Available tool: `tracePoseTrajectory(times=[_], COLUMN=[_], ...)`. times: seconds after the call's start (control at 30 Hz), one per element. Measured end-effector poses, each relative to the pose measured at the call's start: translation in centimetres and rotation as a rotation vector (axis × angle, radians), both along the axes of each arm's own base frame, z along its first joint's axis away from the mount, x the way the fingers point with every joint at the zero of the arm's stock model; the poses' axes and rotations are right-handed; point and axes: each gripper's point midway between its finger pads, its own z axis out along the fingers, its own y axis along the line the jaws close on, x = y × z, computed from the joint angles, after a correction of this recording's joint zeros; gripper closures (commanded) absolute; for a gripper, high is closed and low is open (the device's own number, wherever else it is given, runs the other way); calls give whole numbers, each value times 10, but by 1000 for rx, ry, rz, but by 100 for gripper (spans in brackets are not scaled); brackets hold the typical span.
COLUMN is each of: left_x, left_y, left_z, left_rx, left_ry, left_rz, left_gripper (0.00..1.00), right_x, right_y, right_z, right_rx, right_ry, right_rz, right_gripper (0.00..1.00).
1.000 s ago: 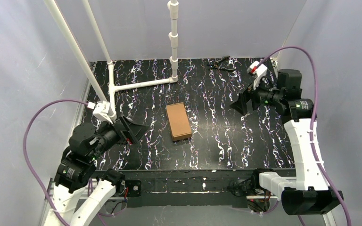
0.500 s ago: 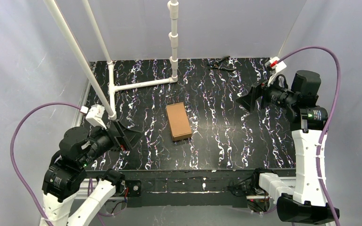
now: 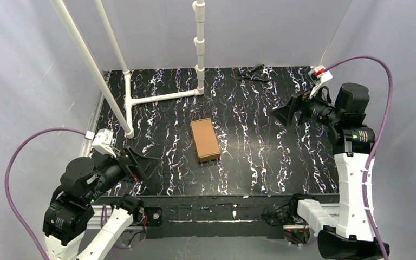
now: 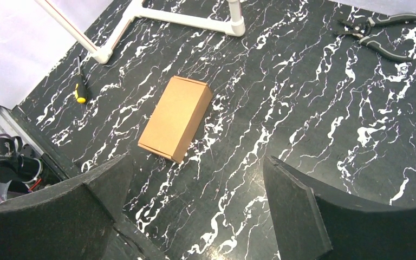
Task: Fold the paper box
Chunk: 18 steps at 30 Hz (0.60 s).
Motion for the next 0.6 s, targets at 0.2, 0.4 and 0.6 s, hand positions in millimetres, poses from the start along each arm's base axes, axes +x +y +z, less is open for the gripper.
tracePoseTrajectory(times=[0.2,0.4,0.6], left_x=[-2,0,0], left_y=[1,1,1], left_z=[-6,-12,-16], left_rx=[8,15,19], left_ry=[15,30,37], left_rz=[3,2,2], left_gripper=[2,2,2], right_x=[-2,-1,1], right_y=[-1,-1,-2], right_z=[-2,-1,-6], right_rx=[3,5,3], right_ry=[0,-7,2], right_rz=[-8,-11,-18], right_gripper=[2,2,2])
